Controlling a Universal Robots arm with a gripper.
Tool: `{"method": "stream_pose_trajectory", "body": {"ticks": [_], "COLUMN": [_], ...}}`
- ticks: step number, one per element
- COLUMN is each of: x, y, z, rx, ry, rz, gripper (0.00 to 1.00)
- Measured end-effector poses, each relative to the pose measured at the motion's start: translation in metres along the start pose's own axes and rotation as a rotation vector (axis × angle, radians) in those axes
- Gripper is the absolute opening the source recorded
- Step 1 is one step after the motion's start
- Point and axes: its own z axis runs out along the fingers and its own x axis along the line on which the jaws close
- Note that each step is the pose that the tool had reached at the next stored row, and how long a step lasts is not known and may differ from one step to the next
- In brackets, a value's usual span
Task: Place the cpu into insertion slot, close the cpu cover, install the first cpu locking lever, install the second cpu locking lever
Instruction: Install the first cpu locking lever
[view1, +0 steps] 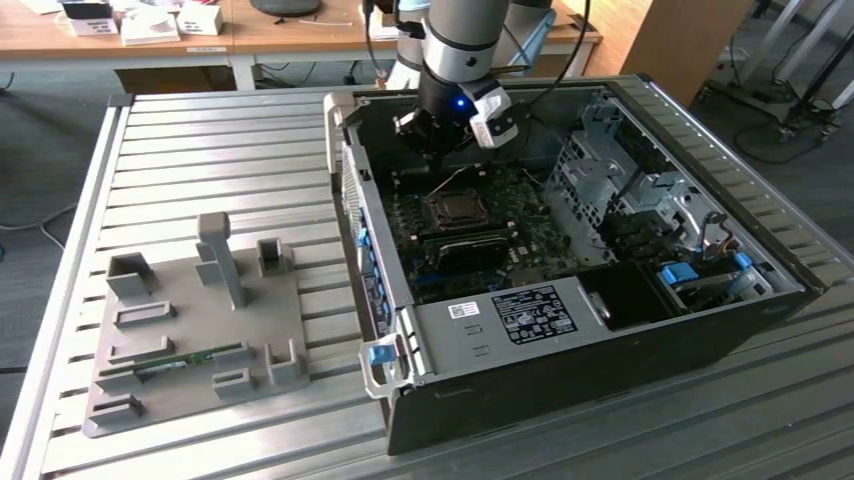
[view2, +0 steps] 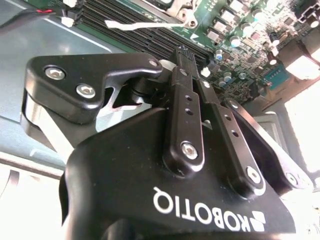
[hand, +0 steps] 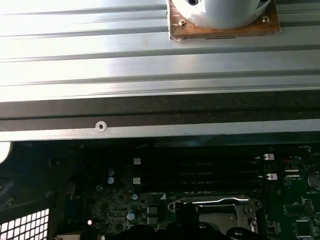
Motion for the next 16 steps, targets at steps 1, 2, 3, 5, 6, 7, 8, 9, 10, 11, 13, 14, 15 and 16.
{"method": "stream_pose_trajectory", "body": {"ticks": [1,2,3,5,6,7,8,9,10,11,13,14,15,16], "x": [-0.0012,-0.0023,-0.0034,-0.0054,-0.0063,-0.0067,-0.0068,-0.0075,-0.0080,-0.0080,-0.0082,-0.0086,-0.0091,-0.0097], "y": [0.0001,0.0001,0.0001,0.0002,0.0003,0.0003,0.0003,0.0003,0.0004,0.0004,0.0004,0.0004,0.0004,0.0005], "z": [0.0000,0.0001,0.0001,0.0002,0.0003,0.0003,0.0003,0.0003,0.0004,0.0004,0.0004,0.0004,0.0004,0.0004], "rx": [0.0000,0.0001,0.0001,0.0001,-0.0001,-0.0001,-0.0001,0.0000,0.0000,0.0000,0.0000,0.0001,0.0001,0.0001], "ry": [0.0000,0.0000,0.0000,0.0001,0.0000,0.0000,-0.0001,0.0000,0.0000,0.0000,0.0000,0.0001,0.0001,0.0000], "rz": [0.000,0.000,0.000,0.000,0.000,0.000,0.000,0.000,0.000,0.000,0.000,0.000,0.000,0.000], "gripper": [0.11,0.11,0.11,0.11,0.11,0.11,0.11,0.11,0.11,0.11,0.11,0.11,0.11,0.11]}}
